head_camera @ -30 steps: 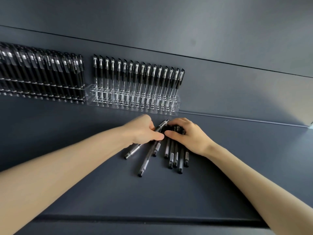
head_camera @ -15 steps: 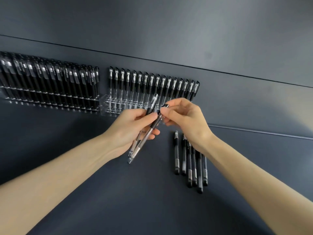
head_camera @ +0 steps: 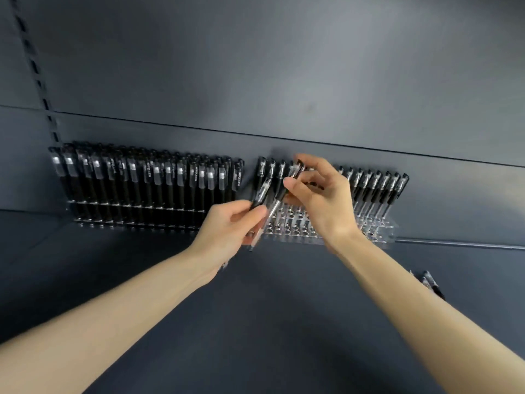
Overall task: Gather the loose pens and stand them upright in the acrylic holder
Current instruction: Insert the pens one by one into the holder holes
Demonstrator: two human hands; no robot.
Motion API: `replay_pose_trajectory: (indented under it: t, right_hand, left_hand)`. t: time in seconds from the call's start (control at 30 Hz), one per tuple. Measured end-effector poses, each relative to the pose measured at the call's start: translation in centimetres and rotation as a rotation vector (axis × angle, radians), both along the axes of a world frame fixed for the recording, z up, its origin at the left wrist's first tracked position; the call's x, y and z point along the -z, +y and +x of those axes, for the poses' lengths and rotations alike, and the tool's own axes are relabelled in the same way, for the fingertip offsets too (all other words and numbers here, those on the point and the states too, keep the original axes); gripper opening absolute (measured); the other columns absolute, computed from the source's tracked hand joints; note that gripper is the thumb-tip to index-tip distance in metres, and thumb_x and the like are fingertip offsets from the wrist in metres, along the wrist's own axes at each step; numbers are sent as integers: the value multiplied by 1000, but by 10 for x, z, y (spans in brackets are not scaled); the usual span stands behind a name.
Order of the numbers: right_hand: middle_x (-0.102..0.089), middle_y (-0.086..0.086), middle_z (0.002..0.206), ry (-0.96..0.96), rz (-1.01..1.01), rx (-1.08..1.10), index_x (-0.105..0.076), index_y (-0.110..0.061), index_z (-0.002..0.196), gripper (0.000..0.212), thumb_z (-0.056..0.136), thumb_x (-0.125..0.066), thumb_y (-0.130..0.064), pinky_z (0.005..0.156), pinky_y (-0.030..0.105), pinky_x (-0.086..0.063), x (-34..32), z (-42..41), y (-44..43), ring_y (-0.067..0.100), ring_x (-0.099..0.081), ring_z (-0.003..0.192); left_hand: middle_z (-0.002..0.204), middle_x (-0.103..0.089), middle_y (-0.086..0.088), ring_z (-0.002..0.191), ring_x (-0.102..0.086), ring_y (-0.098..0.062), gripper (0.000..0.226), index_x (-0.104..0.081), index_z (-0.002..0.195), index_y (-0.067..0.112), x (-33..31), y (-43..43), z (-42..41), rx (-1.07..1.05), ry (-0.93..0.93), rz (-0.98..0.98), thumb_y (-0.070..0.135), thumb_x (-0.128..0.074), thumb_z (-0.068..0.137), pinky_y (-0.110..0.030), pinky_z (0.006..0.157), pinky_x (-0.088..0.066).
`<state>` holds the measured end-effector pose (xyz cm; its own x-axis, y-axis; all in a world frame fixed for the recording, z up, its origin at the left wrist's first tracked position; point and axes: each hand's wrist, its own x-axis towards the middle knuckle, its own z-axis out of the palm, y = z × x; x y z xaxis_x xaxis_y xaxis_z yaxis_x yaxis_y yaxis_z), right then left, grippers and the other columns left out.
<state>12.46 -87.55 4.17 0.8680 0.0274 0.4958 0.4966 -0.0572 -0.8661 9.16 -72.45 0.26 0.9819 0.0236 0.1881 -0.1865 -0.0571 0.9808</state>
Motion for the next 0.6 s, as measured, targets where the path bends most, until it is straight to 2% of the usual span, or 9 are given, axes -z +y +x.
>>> replay_pose_trajectory:
  t: [0.1, 0.17, 0.23, 0.33, 0.43, 0.6]
  right_hand:
    - [-54, -11, 73, -124, -69, 173, -55, -26, 113, 36, 87, -65, -4, 72, 41, -59, -5, 7, 13, 12, -63, 63]
    - [-57, -10, 81, -206, -121, 265, -52, -27, 110, 34, 87, -66, -7, 72, 41, -58, -6, 11, 19, 21, -65, 71]
    - [-58, -14, 85, -255, -150, 334, -53, -24, 111, 32, 87, -66, -7, 75, 35, -55, -7, 18, 25, 16, -64, 75]
    - [-58, -15, 86, -295, -179, 370, -54, -19, 114, 32, 87, -65, -7, 74, 27, -52, -6, 30, 33, 10, -63, 75]
    - [-57, -14, 89, -326, -221, 382, -56, -17, 116, 32, 87, -66, -9, 73, 23, -51, -1, 37, 37, 14, -64, 80]
    - [-59, -3, 87, -371, -306, 357, -59, -14, 114, 30, 86, -67, -8, 67, 15, -48, 5, 46, 38, 9, -61, 73]
  left_hand:
    - [67, -54, 0, 51, -47, -3, 25, -65, 95, 8, -2, 22, 9, -145, -91, 81, 31, -53, 95, -18, 49, -44]
    - [63, -43, -3, 46, -36, -4, 33, -59, 96, 1, -3, 31, 13, -150, -116, 92, 33, -51, 96, -15, 43, -34]
    - [65, -40, -5, 48, -33, -5, 38, -55, 96, -4, -2, 35, 16, -139, -123, 105, 33, -48, 97, -16, 46, -31]
    - [66, -47, 0, 55, -39, -7, 33, -53, 84, 1, 8, 36, 19, -108, -131, 98, 29, -44, 99, -22, 56, -33]
    - [67, -55, 7, 51, -41, -2, 19, -58, 99, 11, 16, 36, 18, -85, -167, 121, 26, -46, 98, -17, 52, -34]
    - [60, -52, 8, 48, -40, -2, 23, -59, 112, 16, 20, 37, 18, -100, -188, 85, 31, -47, 98, -19, 52, -36]
